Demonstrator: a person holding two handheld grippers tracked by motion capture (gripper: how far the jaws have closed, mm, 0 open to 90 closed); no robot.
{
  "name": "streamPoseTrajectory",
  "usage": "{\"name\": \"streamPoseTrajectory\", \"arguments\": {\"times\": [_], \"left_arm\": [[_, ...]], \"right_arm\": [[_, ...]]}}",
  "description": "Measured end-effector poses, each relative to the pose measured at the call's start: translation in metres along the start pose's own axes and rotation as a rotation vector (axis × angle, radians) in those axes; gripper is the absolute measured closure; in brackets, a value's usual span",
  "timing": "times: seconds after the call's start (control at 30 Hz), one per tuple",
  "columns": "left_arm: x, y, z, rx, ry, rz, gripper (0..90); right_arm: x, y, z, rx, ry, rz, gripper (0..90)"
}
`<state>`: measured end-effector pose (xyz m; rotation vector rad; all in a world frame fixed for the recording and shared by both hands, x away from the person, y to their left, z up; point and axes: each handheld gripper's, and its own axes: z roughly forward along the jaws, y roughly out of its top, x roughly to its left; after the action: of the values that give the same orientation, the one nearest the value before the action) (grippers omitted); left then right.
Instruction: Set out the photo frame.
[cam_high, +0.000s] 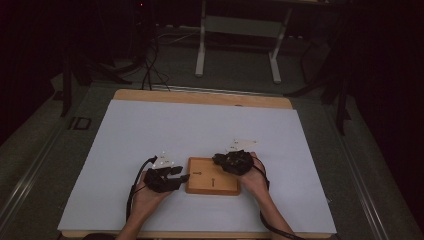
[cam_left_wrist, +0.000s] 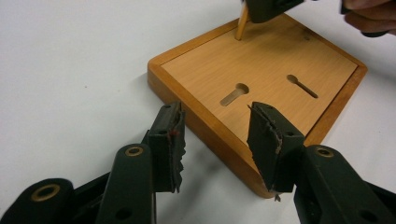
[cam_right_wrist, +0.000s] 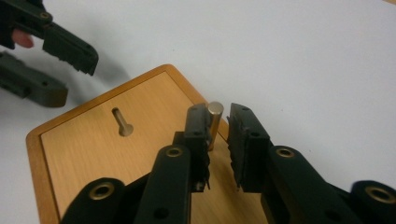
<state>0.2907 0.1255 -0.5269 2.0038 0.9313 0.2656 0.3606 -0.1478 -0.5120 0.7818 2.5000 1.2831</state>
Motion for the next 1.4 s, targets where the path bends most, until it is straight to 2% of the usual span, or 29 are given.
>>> {"name": "streamPoseTrajectory", "arguments": {"times": [0.27, 0.53, 0.77, 0.97, 1.4], "left_arm": [[-0.002, -0.001, 0.0, -0.005, -0.01, -0.004, 54.7], [-0.007, -0.003, -0.001, -0.006, -0.028, -0.006, 53.8], [-0.011, -0.004, -0.001, 0.011, -0.042, 0.013, 52.6], [-0.012, -0.004, -0.001, 0.02, -0.066, 0.009, 52.8], [-0.019, -0.006, 0.003, 0.068, -0.085, 0.052, 49.0]], "right_arm": [[-0.002, 0.001, 0.009, -0.004, 0.023, 0.007, 82.8], [-0.008, 0.0, 0.01, -0.015, 0.072, 0.05, 83.6], [-0.015, 0.0, 0.01, -0.007, 0.123, 0.07, 83.9], [-0.018, 0.0, 0.01, -0.006, 0.145, 0.075, 83.9], [-0.024, 0.001, 0.012, -0.005, 0.183, 0.098, 84.0]]}}
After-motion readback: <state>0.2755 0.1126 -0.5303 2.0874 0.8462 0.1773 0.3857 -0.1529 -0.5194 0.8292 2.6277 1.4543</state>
